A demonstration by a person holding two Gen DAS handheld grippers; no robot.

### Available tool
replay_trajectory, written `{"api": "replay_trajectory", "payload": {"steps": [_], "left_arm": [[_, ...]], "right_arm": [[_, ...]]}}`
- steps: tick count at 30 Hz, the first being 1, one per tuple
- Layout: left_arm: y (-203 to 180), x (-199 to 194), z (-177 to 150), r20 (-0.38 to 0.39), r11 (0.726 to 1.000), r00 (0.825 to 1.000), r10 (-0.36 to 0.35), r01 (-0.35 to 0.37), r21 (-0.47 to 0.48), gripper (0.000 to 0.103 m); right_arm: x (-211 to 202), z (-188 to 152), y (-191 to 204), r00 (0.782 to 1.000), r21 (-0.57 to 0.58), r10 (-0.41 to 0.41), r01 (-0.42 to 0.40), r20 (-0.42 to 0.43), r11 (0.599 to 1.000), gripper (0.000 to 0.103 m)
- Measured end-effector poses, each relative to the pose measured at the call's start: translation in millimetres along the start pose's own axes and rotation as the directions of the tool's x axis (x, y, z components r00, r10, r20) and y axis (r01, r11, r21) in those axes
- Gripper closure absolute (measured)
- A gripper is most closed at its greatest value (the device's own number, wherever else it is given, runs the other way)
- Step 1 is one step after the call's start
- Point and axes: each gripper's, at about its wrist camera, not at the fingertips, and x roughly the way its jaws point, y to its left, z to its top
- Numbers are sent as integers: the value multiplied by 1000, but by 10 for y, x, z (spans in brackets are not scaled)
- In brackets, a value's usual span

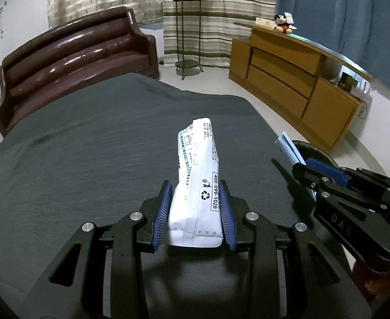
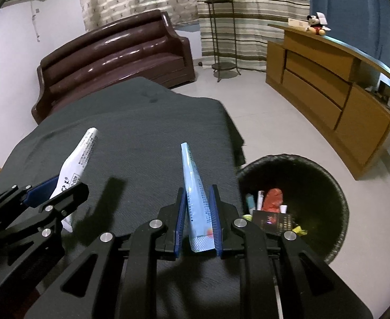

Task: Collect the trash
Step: 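Carry the white tube and blue packet with both tools over the bin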

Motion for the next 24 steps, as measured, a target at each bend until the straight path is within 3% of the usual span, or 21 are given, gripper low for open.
{"api": "replay_trajectory", "payload": {"steps": [24], "left_arm": [[-960, 127, 120, 33, 989, 996, -87, 82, 125, 69]], "right_arm": [[-272, -118, -838, 980, 78, -190, 184, 67, 980, 84]]}}
